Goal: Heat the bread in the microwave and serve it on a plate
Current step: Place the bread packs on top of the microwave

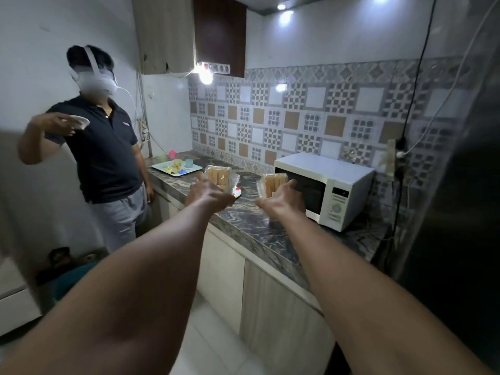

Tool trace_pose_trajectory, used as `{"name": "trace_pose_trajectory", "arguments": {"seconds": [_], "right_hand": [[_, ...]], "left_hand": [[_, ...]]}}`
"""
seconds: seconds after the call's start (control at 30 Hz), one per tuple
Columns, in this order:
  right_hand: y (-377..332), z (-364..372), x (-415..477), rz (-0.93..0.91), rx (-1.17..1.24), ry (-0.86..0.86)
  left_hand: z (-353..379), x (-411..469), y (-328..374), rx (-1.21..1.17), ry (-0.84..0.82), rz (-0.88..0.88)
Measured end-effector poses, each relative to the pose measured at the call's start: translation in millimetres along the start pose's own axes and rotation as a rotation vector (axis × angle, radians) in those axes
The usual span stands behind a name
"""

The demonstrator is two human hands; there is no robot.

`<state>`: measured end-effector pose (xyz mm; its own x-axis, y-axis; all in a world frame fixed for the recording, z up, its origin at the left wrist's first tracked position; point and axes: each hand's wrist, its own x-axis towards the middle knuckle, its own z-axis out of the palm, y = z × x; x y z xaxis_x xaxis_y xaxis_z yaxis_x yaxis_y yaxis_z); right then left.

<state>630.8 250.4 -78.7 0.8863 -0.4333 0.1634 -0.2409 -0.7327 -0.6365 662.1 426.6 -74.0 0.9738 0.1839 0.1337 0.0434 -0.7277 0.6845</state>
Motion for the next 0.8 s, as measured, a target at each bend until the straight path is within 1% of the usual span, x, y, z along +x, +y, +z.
{"name": "trace_pose_trajectory", "arguments": {"seconds": [0.13, 0.23, 0.37, 0.47, 0.67, 0.8], "right_hand": [[-2.4, 30.6, 47.2, 0.054, -0.012, 0.016], [-2.3, 47.6, 85.9, 0.113, -0.013, 0.055], [-3.2, 58.4, 127.8, 0.199, -0.041, 0.124], [-6.2, 62.1, 158.3, 0.263, -0.037, 0.171], [3.5, 65.8, 210.8, 0.396, -0.027, 0.245], [17.3, 65.7, 252.1, 0.459, -0.019, 0.307]], "left_hand": [[29.9, 60.8, 2.5, -0.020, -0.034, 0.014], [50.9, 108.7, 9.3, -0.004, -0.090, 0.051], [67.9, 164.5, 23.2, 0.064, -0.142, 0.148], [80.5, 208.5, 34.9, 0.020, -0.159, 0.171], [122.1, 265.8, 66.1, -0.010, -0.271, 0.264], [160.4, 296.5, 92.9, -0.060, -0.304, 0.312]]}}
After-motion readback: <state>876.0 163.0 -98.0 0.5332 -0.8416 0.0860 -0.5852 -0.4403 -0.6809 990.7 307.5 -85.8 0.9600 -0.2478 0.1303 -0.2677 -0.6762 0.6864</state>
